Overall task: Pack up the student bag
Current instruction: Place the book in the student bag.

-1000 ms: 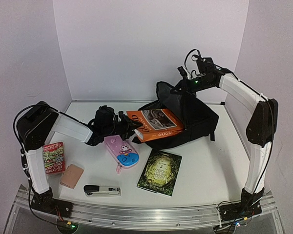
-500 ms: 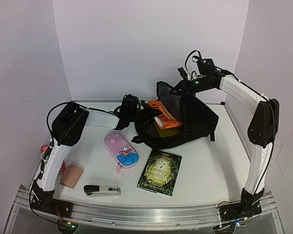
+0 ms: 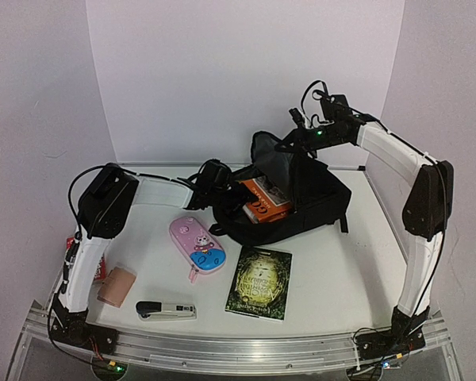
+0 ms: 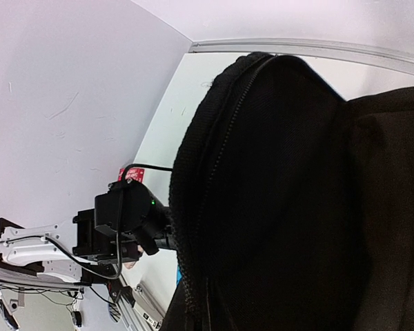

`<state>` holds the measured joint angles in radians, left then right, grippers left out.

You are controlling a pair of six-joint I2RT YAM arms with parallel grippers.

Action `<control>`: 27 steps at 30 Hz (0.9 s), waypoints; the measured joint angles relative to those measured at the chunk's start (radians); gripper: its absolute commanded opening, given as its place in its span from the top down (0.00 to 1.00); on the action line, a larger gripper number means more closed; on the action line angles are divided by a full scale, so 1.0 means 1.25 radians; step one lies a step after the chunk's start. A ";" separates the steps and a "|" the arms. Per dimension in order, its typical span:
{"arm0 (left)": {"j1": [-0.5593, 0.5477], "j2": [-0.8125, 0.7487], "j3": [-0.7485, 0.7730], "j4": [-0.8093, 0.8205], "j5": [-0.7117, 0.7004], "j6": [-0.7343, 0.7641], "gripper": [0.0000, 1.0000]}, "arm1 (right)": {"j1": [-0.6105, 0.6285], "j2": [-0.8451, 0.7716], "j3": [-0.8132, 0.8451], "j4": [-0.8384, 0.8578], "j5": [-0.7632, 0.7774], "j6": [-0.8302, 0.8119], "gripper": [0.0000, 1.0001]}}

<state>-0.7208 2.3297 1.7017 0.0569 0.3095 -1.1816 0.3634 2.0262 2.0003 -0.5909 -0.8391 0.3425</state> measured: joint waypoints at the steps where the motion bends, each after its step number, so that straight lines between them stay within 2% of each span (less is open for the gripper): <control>1: 0.000 -0.012 -0.012 -0.010 -0.008 0.007 0.37 | 0.000 0.000 0.000 0.001 -0.001 0.000 1.00; 7: 0.000 -0.065 -0.056 -0.017 -0.029 0.026 0.36 | 0.002 -0.004 0.000 0.005 -0.006 0.000 1.00; 11: 0.000 -0.068 -0.069 -0.012 -0.030 0.027 0.27 | 0.002 -0.005 -0.002 0.006 -0.007 0.000 1.00; 13: -0.001 -0.068 -0.070 -0.010 -0.030 0.030 0.28 | 0.002 -0.005 -0.006 0.007 -0.008 0.000 1.00; 16: -0.006 -0.068 -0.064 -0.013 -0.036 0.047 0.38 | 0.002 -0.006 -0.013 0.010 -0.011 0.000 1.00; 19: -0.014 -0.060 -0.033 -0.031 -0.040 0.060 0.53 | 0.002 -0.006 -0.019 0.013 -0.014 0.000 1.00; 22: -0.022 -0.025 0.046 -0.039 -0.033 0.074 0.59 | 0.002 -0.007 -0.021 0.013 -0.016 0.000 1.00; 24: -0.025 0.002 0.098 -0.044 -0.024 0.083 0.55 | 0.002 -0.007 -0.022 0.015 -0.018 0.002 1.00; 27: -0.028 0.039 0.157 -0.059 -0.015 0.101 0.41 | 0.002 -0.009 -0.026 0.019 -0.021 0.002 1.00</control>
<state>-0.7559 2.3788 1.8980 -0.0174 0.2903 -1.0559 0.3653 2.0152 1.9672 -0.5667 -0.8658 0.3454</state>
